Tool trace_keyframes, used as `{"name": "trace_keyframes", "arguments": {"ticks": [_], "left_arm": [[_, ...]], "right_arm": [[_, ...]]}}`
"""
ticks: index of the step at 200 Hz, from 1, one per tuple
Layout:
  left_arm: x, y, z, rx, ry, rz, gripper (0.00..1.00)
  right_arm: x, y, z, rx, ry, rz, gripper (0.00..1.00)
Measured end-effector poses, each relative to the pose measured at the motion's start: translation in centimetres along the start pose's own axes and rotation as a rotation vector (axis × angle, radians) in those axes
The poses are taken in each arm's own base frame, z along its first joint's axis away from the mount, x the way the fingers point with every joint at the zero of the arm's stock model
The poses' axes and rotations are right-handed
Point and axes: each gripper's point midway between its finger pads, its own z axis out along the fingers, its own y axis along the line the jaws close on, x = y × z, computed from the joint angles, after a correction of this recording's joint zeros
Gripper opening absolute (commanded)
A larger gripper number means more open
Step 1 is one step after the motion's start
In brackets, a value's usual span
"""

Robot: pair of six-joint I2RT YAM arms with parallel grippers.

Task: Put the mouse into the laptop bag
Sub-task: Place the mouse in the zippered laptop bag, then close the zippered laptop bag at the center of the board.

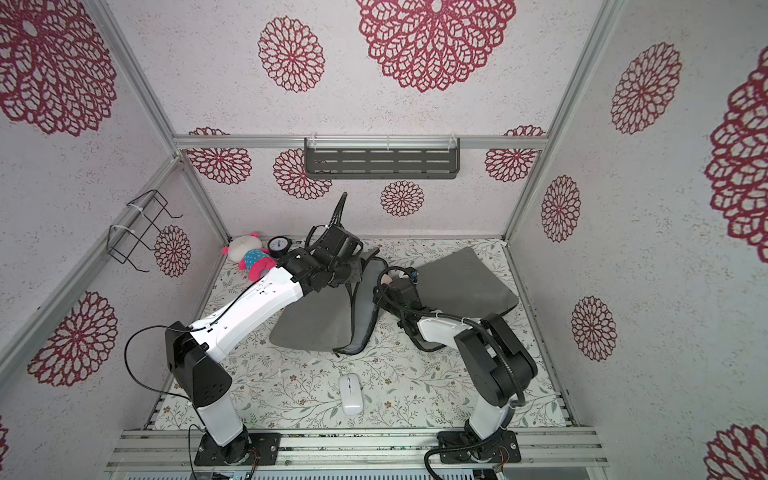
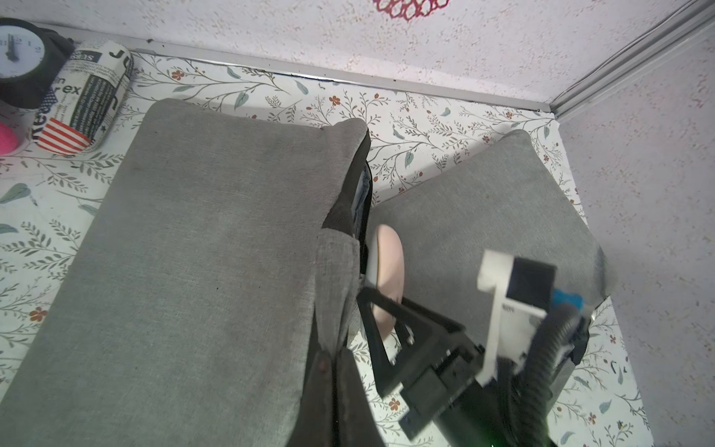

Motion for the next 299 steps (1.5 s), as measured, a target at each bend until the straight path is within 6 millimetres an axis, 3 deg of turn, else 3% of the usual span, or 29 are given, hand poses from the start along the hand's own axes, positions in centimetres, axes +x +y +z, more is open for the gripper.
{"name": "trace_keyframes", "arguments": {"ticks": [42,72,104,136,173,234,254,277,299], "left_arm": [[-0.1,-0.4,-0.2,0.020,-0.001,-0.008,0.00],[-0.1,-0.4,-0.2,0.022,-0.001,-0.009,0.00],[0.0,-0.3,-0.1,0.023,0.002,-0.009,0.00],[0.4,-0.1,0.4,0.025,0.009,-0.013,0.00],[0.5,-0.2,0.6,0.039,0.011,-0.020,0.00],[0.3,0.1,0.8,0.047,0.009,-0.034,0.00],[0.5,0.4,0.9,0.049,0.015,-0.042,0.00],[0.4,0.6,1.1,0.056,0.014,-0.057,0.00],[0.6,0.7,1.4,0.060,0.013,-0.066,0.47]], "right_arm": [[-1.8,1.6,4.8,0.001,0.008,0.011,0.22],[-2.1,1.9,7.4,0.017,0.022,0.013,0.32],[-1.5,1.2,8.7,0.044,0.042,0.012,0.55],[-1.3,0.9,9.1,0.063,0.054,0.004,0.62],[-1.9,1.1,9.1,0.073,0.039,-0.009,0.70],[-1.6,0.6,9.0,0.077,0.034,-0.023,0.69],[-0.9,-0.4,7.7,0.083,0.040,-0.026,0.67],[-0.6,-1.3,4.5,0.087,0.033,-0.032,0.65],[-0.7,-1.7,0.7,0.067,-0.003,-0.041,0.67]]}}
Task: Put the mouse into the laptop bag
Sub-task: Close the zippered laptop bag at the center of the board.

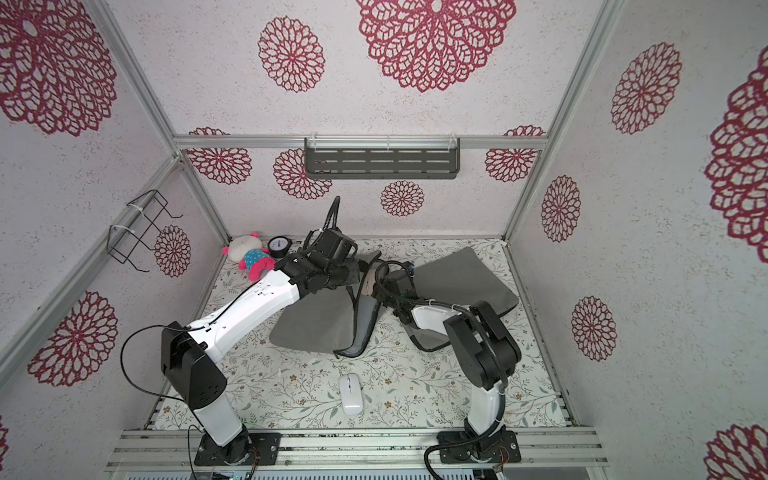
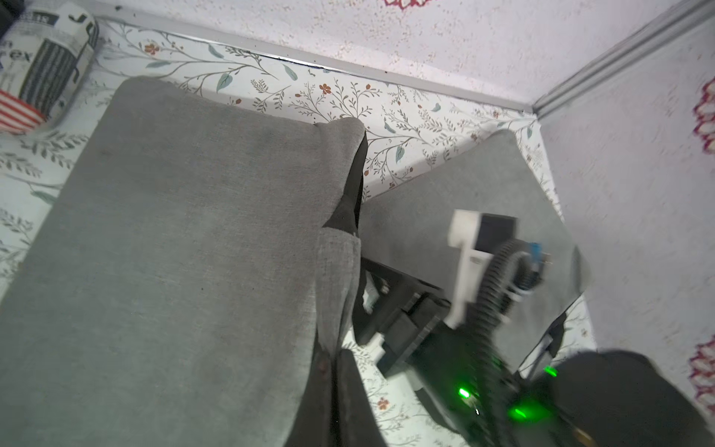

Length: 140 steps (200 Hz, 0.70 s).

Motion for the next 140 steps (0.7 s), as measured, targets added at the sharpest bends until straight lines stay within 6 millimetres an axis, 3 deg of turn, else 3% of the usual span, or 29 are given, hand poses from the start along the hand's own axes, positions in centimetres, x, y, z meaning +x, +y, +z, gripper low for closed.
{"name": "trace_keyframes", "arguments": {"ticks": [8,17,41,69,95,117,140], "left_arm": [[0.1,0.0,0.1,0.005,-0.006,-0.004,0.64],[0.3,0.2,0.0,0.010,-0.013,-0.008,0.75],[1.2,1.5,-0.9,0.029,-0.049,-0.028,0.90],[3.5,4.4,-2.6,0.024,-0.089,-0.072,0.96],[6.9,7.9,-2.9,-0.012,-0.093,-0.152,0.98],[10.3,11.0,-2.2,-0.073,-0.064,-0.220,0.98],[13.2,14.2,-2.1,-0.138,-0.067,-0.320,0.98]], "right_arm": [[0.0,-0.3,-1.3,-0.006,-0.014,-0.002,0.69],[0.0,-0.9,-2.9,-0.014,-0.032,-0.007,0.71],[0.5,-2.3,-6.4,-0.022,-0.069,-0.026,0.73],[1.7,-2.2,-8.7,-0.039,-0.078,-0.079,0.74],[4.0,0.3,-9.6,-0.087,-0.043,-0.161,0.74],[6.2,2.4,-9.2,-0.118,0.006,-0.217,0.72],[8.6,3.7,-7.1,-0.122,0.068,-0.256,0.70]]}}
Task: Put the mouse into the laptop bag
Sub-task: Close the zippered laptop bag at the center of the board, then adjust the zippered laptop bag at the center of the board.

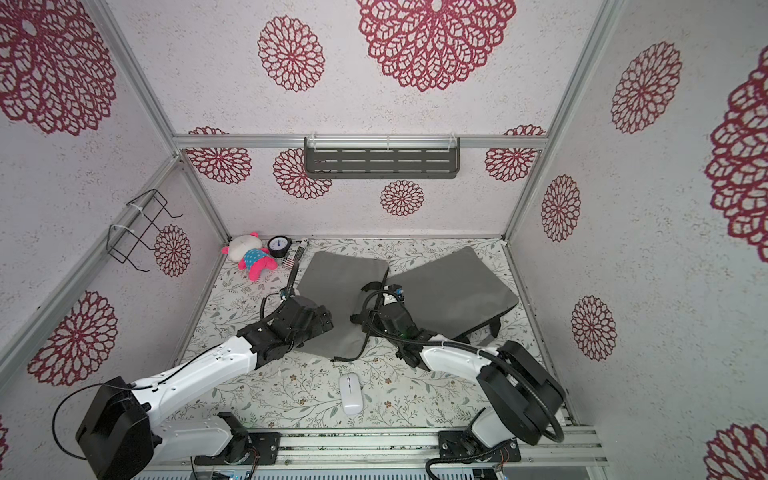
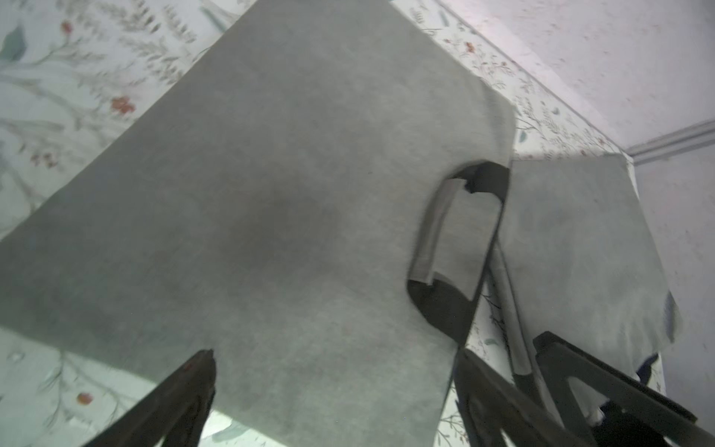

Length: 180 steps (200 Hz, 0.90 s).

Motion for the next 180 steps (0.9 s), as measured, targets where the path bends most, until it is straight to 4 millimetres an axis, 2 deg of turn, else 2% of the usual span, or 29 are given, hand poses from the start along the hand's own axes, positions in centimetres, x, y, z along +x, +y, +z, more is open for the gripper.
{"name": "trace_keyframes", "arguments": {"ticks": [29,52,75,87,98,149,180], "left_arm": [[1.3,4.6,-0.4,-0.036,-0.056,-0.158,0.98],[1.8,6.7,-0.4,-0.055,-0.075,-0.240,0.98],[1.6,6.8,-0.4,-0.047,-0.084,-0.283,0.98],[1.6,6.7,-0.3,-0.037,-0.087,-0.300,0.98],[1.7,6.7,-0.2,-0.030,-0.088,-0.313,0.98],[2.2,7.5,-0.2,-0.024,-0.091,-0.355,0.98],[2.1,7.4,-0.1,-0.020,-0.092,-0.373,0.98]], "right_arm": [[2.1,-0.8,3.0,0.050,0.065,-0.018,0.67],[3.4,-1.8,5.0,0.093,0.104,-0.026,0.59],[3.8,-2.4,6.6,0.113,0.122,-0.027,0.37],[3.4,-2.5,7.3,0.113,0.126,-0.026,0.24],[2.7,-2.8,8.0,0.111,0.126,-0.011,0.16],[-0.3,-3.3,10.8,0.093,0.127,-0.007,0.00],[-1.7,-3.3,12.4,0.076,0.137,-0.027,0.00]]}}
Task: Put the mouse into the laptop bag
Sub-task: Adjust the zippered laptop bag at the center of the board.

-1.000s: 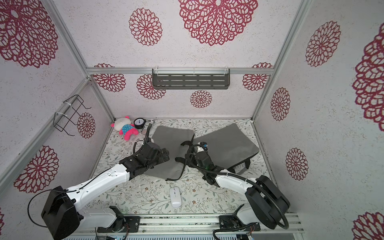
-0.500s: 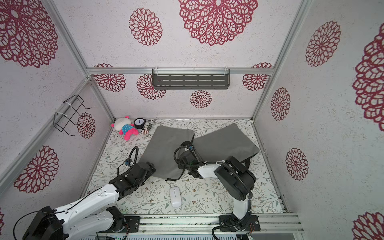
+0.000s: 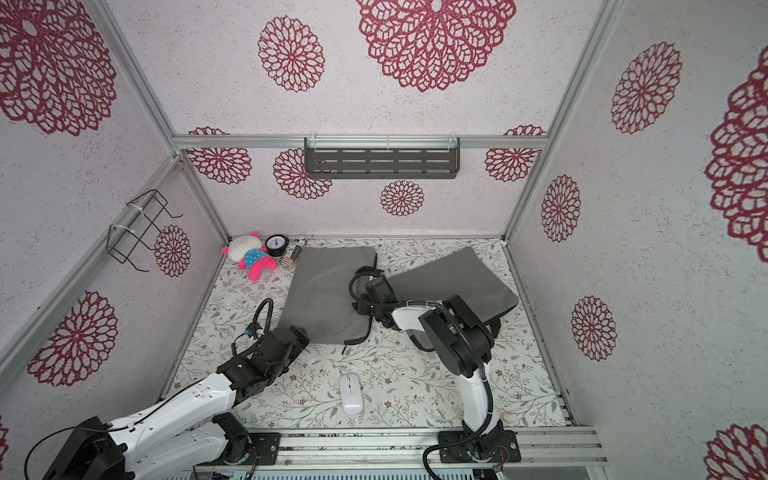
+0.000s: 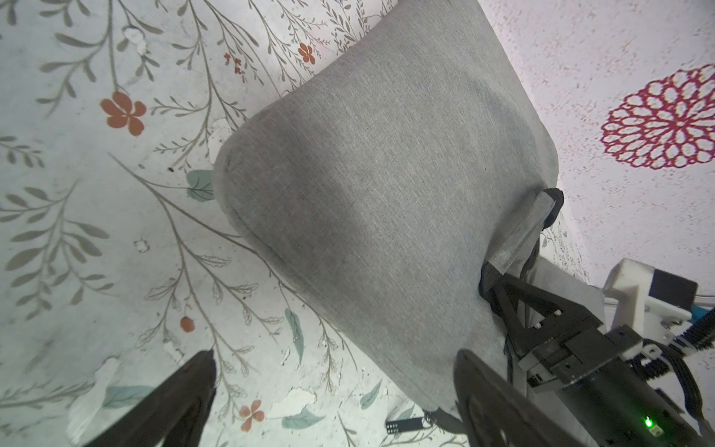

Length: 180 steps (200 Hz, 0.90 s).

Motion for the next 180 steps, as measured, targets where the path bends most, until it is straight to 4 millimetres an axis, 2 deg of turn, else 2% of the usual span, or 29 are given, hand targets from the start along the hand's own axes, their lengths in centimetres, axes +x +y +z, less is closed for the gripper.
{"name": "trace_keyframes", "arguments": {"ticks": [25,34,43,57,73,90,110,124,141,161,180], "left_arm": [[0.2,0.1,0.2,-0.005,0.011,-0.005,0.98],[0.3,0.1,0.3,-0.007,0.013,-0.005,0.98],[0.3,0.1,0.3,-0.007,0.016,-0.005,0.98],[0.3,0.1,0.3,-0.008,0.018,-0.007,0.98],[0.2,0.2,0.3,-0.009,0.019,-0.010,0.98],[0.2,0.2,0.4,-0.010,0.020,-0.012,0.98],[0.1,0.2,0.4,-0.010,0.021,-0.015,0.98],[0.1,0.2,0.4,-0.009,0.022,-0.018,0.98],[0.1,0.1,0.3,-0.004,0.023,-0.021,0.98],[0.2,0.2,0.3,-0.004,0.028,-0.022,0.98],[0.5,0.8,0.5,-0.012,0.035,-0.015,0.98]], "right_arm": [[-1.0,-0.1,0.2,0.018,0.008,-0.034,0.02],[-1.3,-0.1,0.2,0.027,0.016,-0.048,0.05],[-1.5,-0.1,0.1,0.038,0.023,-0.061,0.13],[-1.7,-0.2,-0.1,0.058,0.027,-0.085,0.33],[-1.7,-0.8,-0.5,0.090,0.026,-0.089,0.48],[-1.3,-1.6,-1.8,0.128,0.020,-0.103,0.57],[-0.7,-1.8,-4.8,0.165,-0.002,-0.113,0.65],[-0.2,-0.7,-7.1,0.171,-0.035,-0.131,0.66],[1.3,1.9,-9.8,0.142,-0.070,-0.162,0.68],[4.2,4.7,-12.3,0.083,-0.087,-0.185,0.68],[7.4,6.1,-13.1,0.055,-0.073,-0.203,0.68]]}}
